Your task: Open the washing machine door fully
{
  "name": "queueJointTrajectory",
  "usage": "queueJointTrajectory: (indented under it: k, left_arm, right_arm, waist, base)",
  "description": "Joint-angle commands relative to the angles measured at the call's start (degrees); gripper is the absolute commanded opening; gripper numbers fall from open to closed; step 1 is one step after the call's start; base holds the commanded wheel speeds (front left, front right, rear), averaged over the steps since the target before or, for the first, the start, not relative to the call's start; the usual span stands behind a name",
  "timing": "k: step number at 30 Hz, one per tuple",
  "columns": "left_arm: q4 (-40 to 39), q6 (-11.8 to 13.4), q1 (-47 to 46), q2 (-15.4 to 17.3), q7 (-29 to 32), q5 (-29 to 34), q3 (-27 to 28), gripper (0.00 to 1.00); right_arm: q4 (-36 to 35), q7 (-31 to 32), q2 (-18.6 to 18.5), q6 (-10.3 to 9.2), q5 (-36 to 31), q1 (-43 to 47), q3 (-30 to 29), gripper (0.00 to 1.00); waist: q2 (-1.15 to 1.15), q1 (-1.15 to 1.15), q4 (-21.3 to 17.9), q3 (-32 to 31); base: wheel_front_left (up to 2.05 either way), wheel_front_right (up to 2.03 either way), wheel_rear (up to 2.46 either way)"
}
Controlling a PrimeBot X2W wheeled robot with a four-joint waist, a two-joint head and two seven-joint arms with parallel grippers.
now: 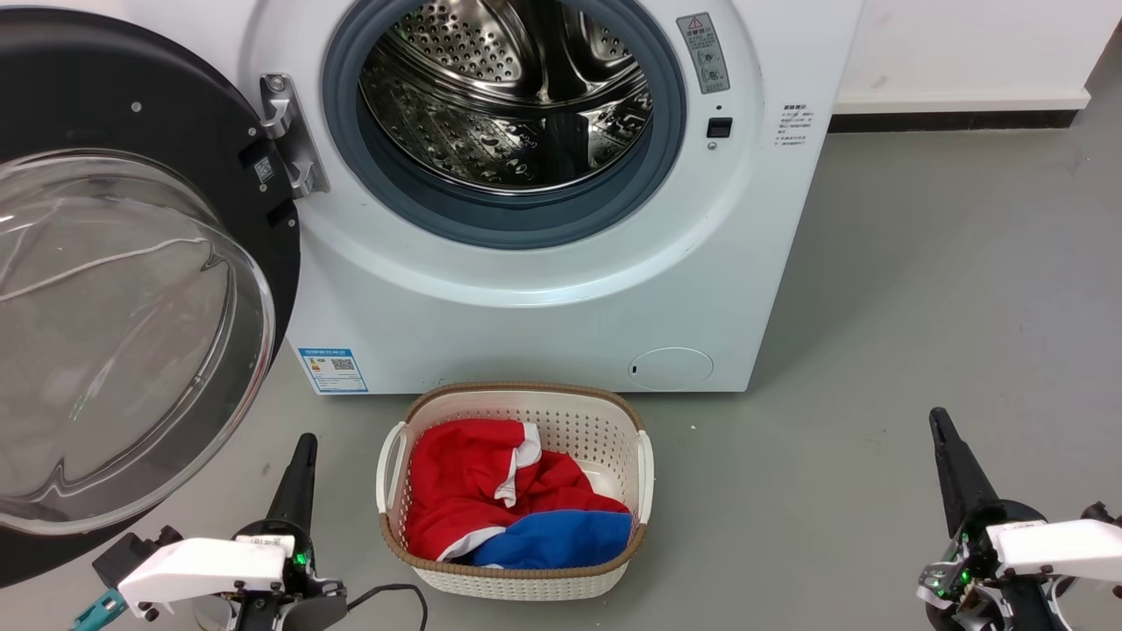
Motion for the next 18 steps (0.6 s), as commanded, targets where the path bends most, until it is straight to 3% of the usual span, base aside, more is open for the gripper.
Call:
queueJointTrajectory:
  k: [1, 18]
  left_arm:
    - [0.0, -0.4, -1.2, 0.1, 0.4, -1.2, 0.2, 0.00]
    - [0.8, -1.0, -2.3, 0.1, 2.2, -8.6, 0.7, 0.00]
  right_arm:
    - [0.1, 0.3, -0.1, 0.02, 1.3, -1.2, -0.1, 0.00]
    - [1.5, 2.3, 0.1, 0.02, 8.0, -2.9, -0.6, 0.00]
  waist:
    - [0.00, 0.00, 0.0, 0.0]
    - [0.00, 0.00, -0.3, 0.2]
  base:
    - [0.00, 0.00, 0.00]
    - [0.00, 0.00, 0.00]
